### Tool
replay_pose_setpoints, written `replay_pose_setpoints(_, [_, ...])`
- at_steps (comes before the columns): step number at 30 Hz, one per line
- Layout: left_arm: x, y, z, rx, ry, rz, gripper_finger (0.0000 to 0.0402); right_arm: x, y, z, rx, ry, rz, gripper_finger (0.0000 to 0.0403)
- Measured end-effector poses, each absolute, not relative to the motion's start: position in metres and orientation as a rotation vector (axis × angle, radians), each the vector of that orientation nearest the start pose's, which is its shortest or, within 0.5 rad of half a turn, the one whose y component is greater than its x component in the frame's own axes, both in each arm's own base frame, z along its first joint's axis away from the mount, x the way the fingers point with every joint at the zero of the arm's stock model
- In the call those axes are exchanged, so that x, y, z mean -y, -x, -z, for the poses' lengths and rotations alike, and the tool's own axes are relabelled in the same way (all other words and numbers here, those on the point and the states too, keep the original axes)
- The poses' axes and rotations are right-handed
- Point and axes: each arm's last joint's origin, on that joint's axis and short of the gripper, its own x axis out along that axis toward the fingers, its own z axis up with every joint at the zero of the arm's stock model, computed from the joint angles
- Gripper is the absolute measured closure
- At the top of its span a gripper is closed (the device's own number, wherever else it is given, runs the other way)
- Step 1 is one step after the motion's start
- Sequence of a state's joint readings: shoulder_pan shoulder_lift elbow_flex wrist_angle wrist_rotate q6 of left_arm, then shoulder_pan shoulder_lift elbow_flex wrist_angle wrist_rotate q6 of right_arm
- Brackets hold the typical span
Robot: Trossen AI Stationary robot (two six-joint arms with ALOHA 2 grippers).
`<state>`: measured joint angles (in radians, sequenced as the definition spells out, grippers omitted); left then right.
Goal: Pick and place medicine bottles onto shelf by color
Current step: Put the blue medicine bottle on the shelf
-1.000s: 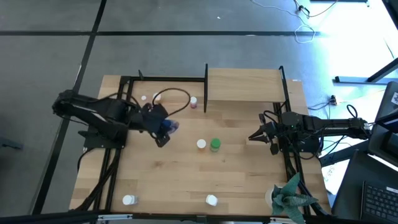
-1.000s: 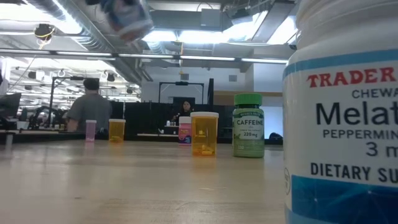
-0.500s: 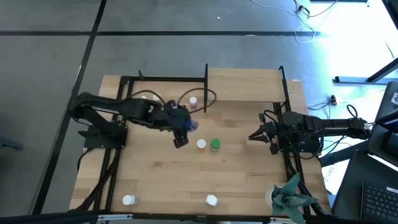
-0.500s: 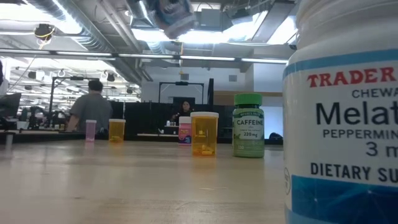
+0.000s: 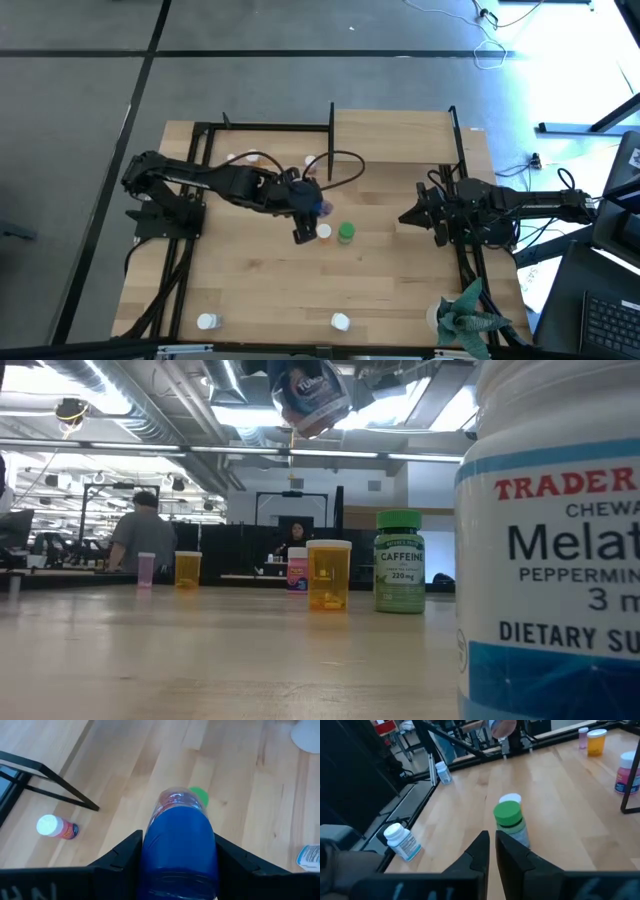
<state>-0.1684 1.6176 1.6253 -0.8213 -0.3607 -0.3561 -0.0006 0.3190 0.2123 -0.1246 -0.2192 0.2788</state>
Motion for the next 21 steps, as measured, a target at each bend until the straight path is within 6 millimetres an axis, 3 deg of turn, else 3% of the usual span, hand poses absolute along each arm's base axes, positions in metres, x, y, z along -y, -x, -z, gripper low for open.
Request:
replay_pose_setpoints(6, [0.047,-0.338,-0.363,-0.726,0.129,-0.315,0.0232,-0.006,-0.114,-0.201,-0.22,-0.271,-0.191,0.0335])
replay_pose_setpoints(12, [0.048,-0.338,-0.363,-0.729,0.141,-0.306,0.0232,-0.006,-0.114,-0.206,-0.163,-0.192,-0.192,0.0265])
replay_pose_setpoints(21, [0.048,-0.338,-0.363,-0.73,0.141,-0.304,0.0232,-0.001,-0.115,-0.209,-0.11,-0.147,-0.034,0.0159])
